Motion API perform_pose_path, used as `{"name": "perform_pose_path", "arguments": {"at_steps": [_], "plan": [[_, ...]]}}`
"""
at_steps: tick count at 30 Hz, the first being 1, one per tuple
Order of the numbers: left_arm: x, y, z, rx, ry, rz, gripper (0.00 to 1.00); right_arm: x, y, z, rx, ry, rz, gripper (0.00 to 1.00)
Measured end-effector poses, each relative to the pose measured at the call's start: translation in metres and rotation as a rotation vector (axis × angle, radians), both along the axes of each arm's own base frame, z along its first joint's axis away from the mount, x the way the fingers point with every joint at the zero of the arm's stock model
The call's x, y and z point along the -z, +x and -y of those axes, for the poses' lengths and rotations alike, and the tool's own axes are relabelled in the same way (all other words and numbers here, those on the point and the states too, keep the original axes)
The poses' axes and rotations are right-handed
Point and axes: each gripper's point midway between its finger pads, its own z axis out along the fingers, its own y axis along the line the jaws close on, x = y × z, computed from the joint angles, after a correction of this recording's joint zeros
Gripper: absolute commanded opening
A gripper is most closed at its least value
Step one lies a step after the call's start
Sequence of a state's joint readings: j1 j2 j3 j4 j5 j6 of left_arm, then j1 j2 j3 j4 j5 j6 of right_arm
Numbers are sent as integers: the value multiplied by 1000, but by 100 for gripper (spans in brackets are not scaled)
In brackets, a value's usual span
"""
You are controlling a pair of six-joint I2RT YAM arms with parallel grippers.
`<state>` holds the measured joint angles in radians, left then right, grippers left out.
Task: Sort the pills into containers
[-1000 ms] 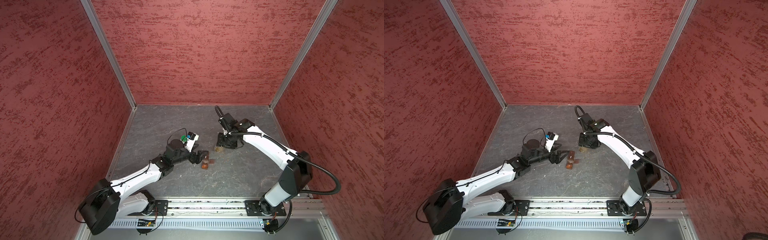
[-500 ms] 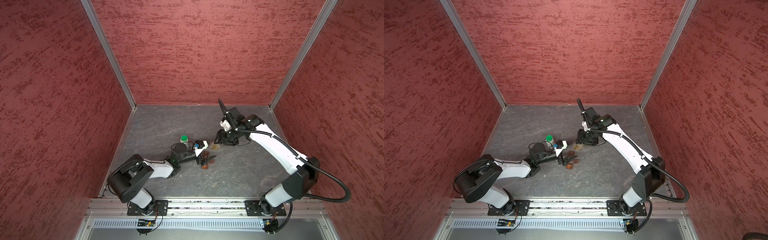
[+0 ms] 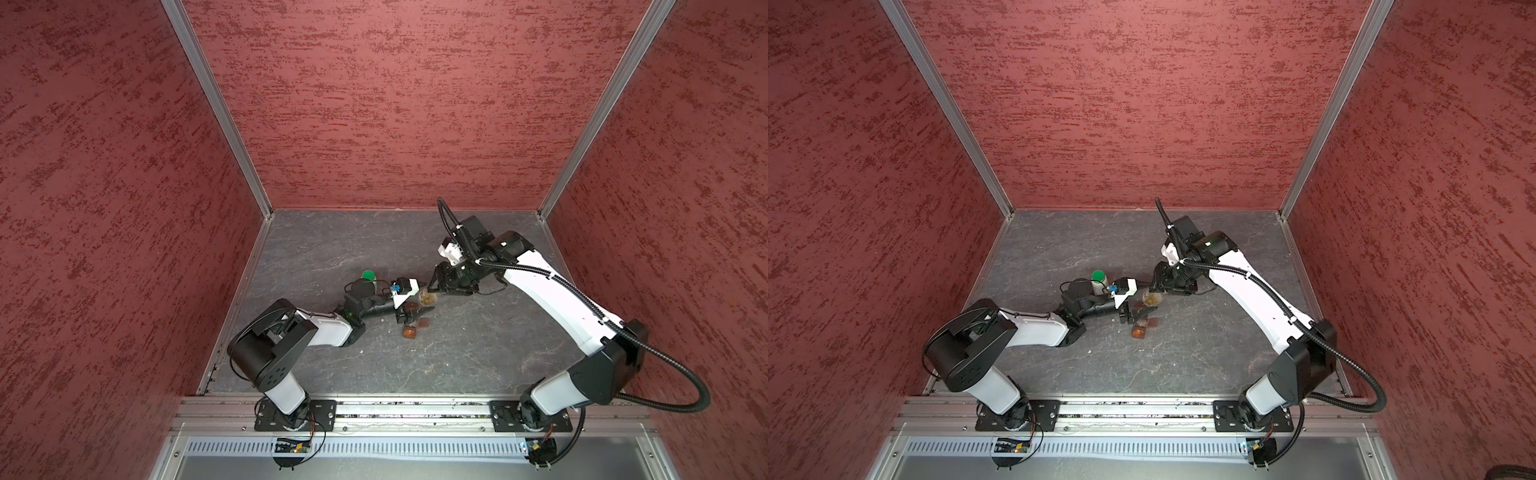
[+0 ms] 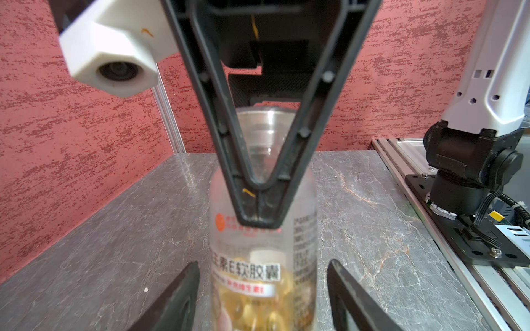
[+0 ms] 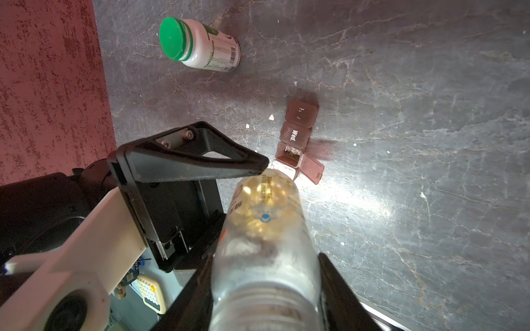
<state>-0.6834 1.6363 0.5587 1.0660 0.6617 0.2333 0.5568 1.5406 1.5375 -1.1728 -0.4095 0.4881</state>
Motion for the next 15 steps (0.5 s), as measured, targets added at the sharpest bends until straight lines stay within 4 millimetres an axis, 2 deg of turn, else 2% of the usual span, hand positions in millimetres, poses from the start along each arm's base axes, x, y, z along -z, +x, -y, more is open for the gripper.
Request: {"name": "perform_pose_path", "arguments": {"at_steps": [15], "plan": [[10,-2,10,60,12,-36,51,4,-3,-1,-25,6,-10,40]]}}
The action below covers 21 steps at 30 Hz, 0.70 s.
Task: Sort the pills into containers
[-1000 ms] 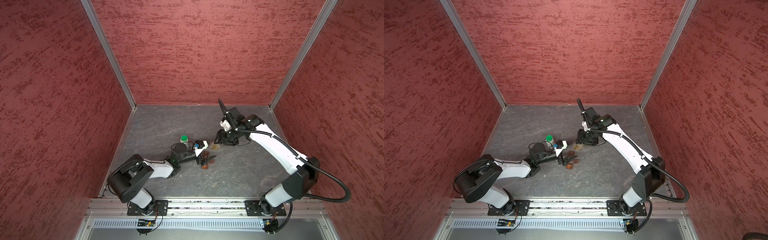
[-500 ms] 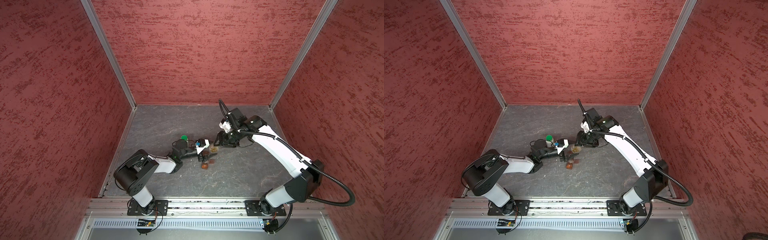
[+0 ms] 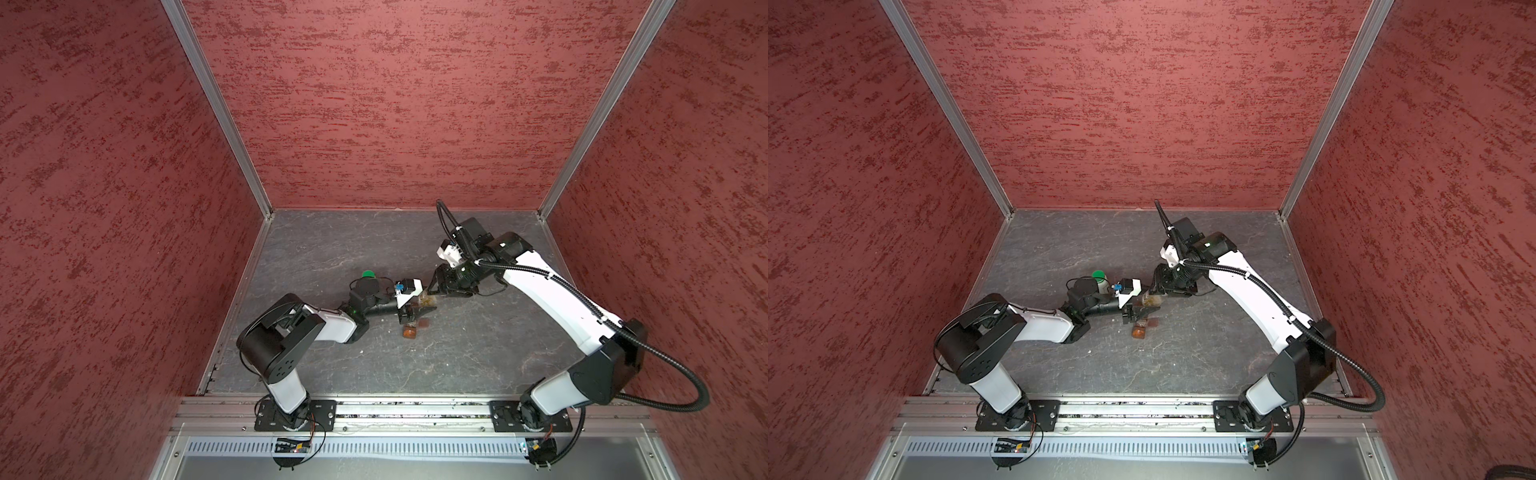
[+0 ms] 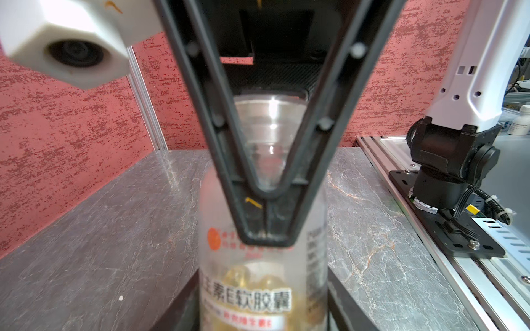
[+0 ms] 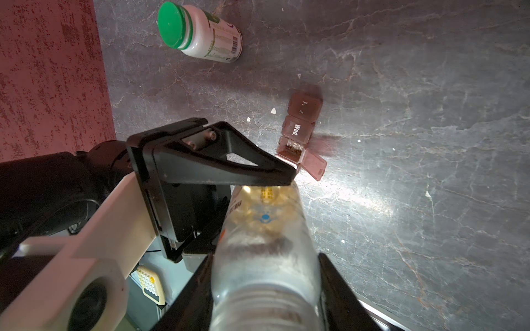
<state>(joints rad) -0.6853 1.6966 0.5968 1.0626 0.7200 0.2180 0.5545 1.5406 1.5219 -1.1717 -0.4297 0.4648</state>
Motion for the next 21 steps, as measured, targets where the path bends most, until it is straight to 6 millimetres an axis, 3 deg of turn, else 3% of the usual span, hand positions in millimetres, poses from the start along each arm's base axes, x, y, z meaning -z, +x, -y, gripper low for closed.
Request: {"name": "perform_pose_path", "arguments": {"at_steps": [7,9,16,21], "plan": [[1,-1,1,2,1,-2,45,1,0,0,-1,-1,-2,42],[2,-2,2,4,4,-6,41,2,-1,1,0,-4,-7,49],[8,-1,6,-8,5,-9,13,6,-1,3,25,-16,-17,71],[12,8,3,-82,-4,6,7,-5,8,9,103,6,0,76]]}}
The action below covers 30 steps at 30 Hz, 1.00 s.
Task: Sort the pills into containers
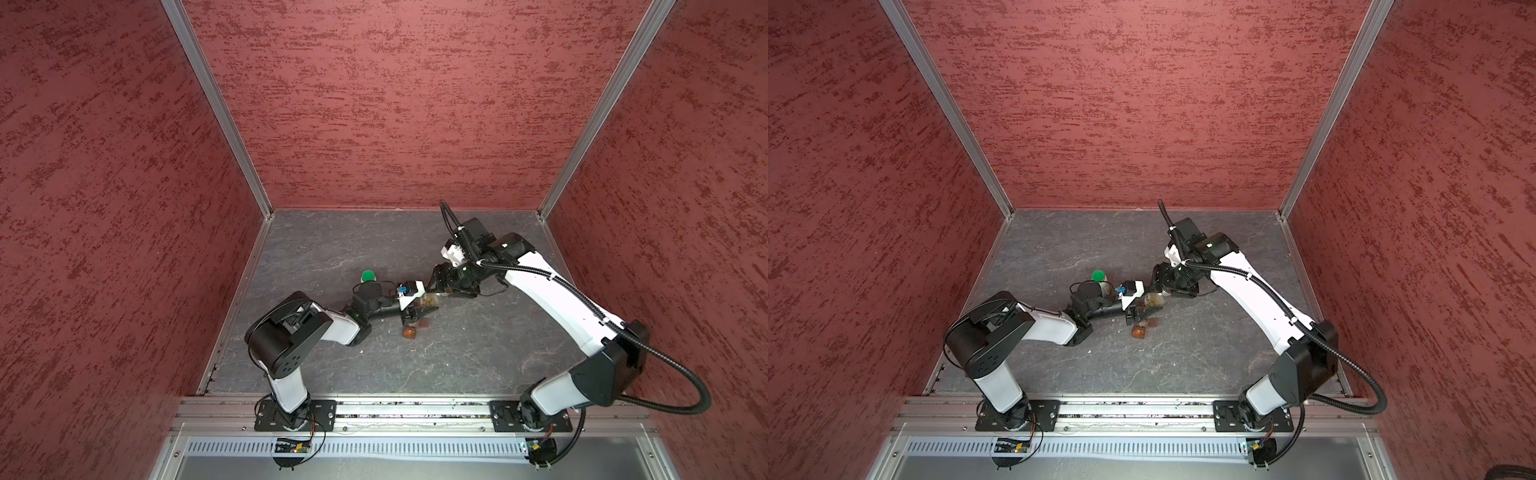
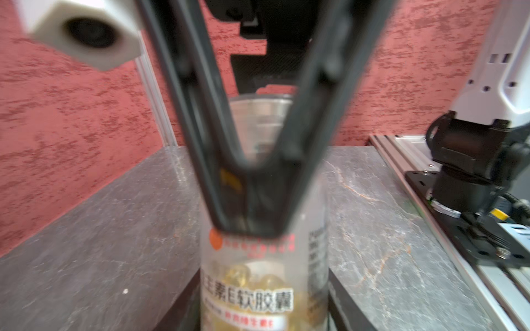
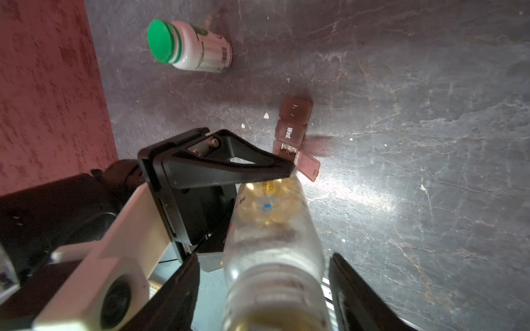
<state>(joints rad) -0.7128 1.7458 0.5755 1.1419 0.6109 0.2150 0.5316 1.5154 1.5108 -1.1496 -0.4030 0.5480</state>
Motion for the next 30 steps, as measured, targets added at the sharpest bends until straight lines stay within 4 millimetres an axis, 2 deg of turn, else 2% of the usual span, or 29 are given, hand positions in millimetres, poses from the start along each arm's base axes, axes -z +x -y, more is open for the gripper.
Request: {"name": "perform_pose_path", "arguments": {"at_steps": [5,7,9,11,15,24,30], "plan": [[6,7,-11,-87,0,15,3,-37,15,13,126,77,65,75],[6,9,-14,-120,-1,34,0,-53,18,15,160,107,93,73],[6,11,-15,-150,0,59,0,-61,21,15,185,125,101,69],[4,12,-14,-177,4,88,0,-60,23,14,202,135,90,67],[-1,14,-12,-221,-7,144,0,-47,25,11,233,140,48,64],[-3,21,-14,-284,-10,188,0,-25,31,5,250,129,-18,64],[-4,21,-13,-292,-11,194,0,-23,31,5,250,128,-21,56]]}}
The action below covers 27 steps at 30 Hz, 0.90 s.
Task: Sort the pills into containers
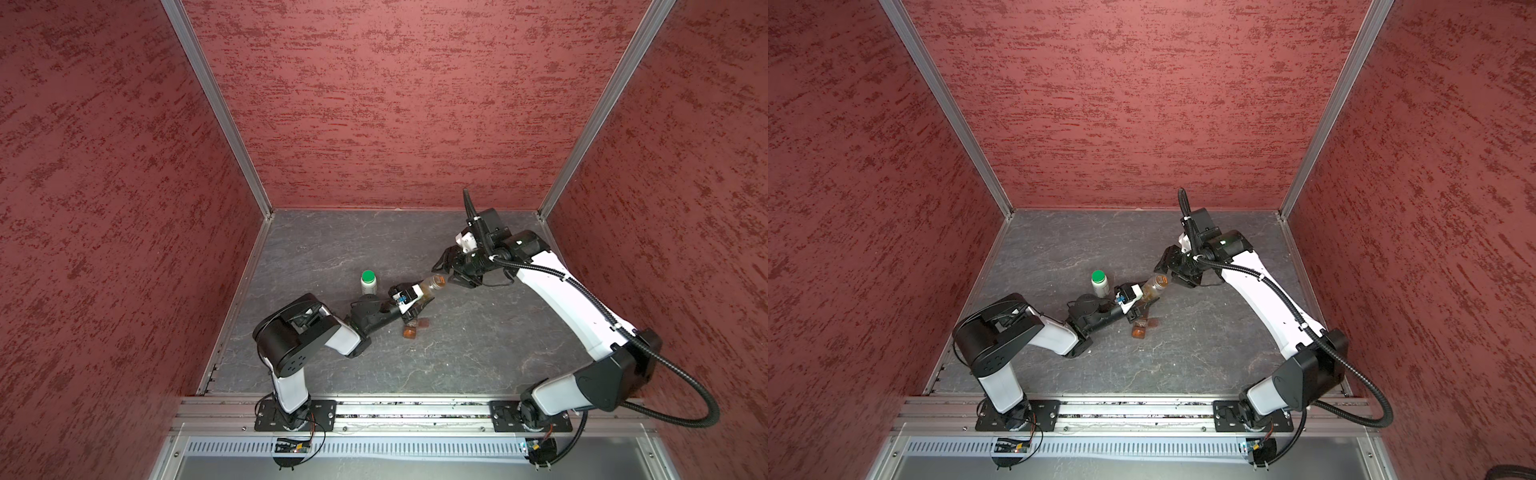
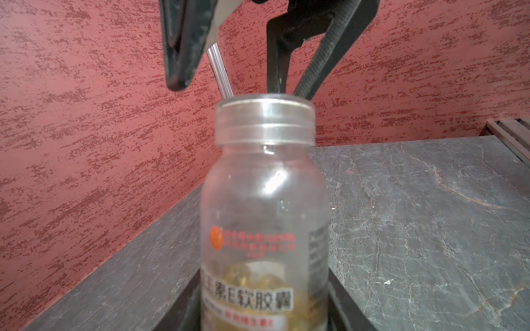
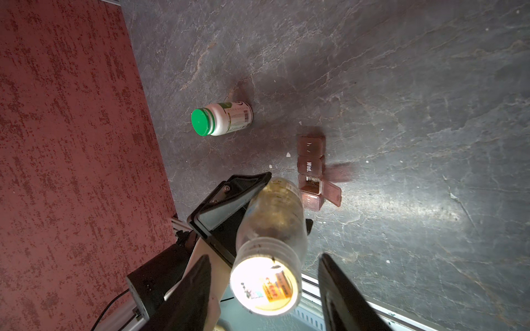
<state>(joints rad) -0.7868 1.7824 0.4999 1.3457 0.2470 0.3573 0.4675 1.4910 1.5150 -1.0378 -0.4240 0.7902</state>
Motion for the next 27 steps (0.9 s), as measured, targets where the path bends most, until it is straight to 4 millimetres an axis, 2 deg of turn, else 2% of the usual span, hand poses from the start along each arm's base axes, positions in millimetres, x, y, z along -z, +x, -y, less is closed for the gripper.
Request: {"name": "perform_pose_path", "arguments": {"at_steps": [3,13,19,27], "plan": [[0,1,0,-6,-1,0,0,0,0,-1,-3,1,1,54],[13,3,0,-13,21,-23,0,10,-4,-7,-25,-15,-26,54],[13,3,0,-17,20,-21,0,19,-5,-10,-41,-32,-50,48],[13,3,0,-17,22,-23,0,22,-6,-9,-44,-44,-54,37]]}}
